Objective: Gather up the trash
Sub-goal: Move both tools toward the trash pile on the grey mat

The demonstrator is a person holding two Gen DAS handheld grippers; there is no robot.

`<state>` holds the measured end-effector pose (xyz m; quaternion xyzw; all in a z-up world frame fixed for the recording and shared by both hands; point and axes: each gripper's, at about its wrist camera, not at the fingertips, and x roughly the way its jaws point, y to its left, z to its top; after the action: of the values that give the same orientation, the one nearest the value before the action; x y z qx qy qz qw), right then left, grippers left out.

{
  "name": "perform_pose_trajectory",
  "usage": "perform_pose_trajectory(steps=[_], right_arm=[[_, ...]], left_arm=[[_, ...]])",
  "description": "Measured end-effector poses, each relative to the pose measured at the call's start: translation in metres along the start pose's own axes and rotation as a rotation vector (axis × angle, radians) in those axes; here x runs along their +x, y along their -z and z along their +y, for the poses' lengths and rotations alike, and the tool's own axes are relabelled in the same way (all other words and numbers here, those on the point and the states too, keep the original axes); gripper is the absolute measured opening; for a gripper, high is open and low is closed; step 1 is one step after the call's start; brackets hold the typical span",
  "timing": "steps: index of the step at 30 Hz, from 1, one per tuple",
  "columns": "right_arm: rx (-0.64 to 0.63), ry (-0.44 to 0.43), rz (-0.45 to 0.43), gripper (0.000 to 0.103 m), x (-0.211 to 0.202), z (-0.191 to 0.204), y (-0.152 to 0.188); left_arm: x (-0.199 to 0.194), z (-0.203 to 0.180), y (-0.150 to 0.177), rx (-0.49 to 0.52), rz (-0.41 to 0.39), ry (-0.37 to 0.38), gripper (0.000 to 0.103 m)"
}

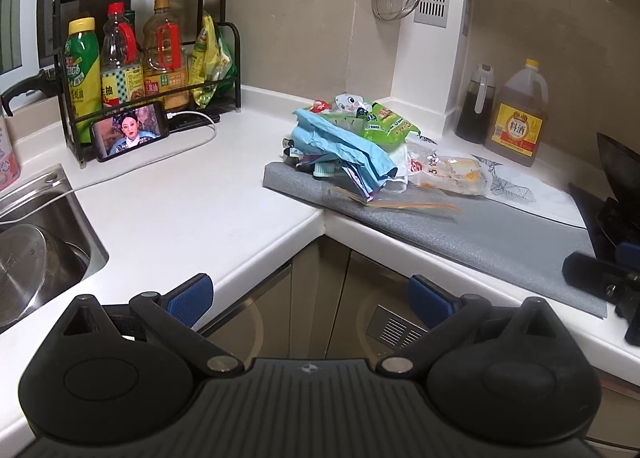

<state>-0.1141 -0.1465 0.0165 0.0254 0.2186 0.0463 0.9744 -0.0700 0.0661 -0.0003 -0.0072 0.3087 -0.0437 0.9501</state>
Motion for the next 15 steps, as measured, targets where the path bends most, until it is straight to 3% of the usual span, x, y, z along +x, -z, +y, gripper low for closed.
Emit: perform_pose_trajectory(steps=[8,12,15], right_arm=[[-0.022,0.006,-0.070,0.103,-0.009,0.003,0.002],[0.039,-0.019,-0.029,0.103,-0.005,-0.004,0.000],[-0.019,0.020,-0.034,0.103,-0.002,0.002,0.003]], left_arm=[[-0.001,-0.001,0.001,0.003,0.008,-0.005,0.103],[0.000,-0.003,0.001,0.011,0.009,-0.006,0.103],[0.001,-0.004,0.002,0.019,0.008,-0.010,0.103]])
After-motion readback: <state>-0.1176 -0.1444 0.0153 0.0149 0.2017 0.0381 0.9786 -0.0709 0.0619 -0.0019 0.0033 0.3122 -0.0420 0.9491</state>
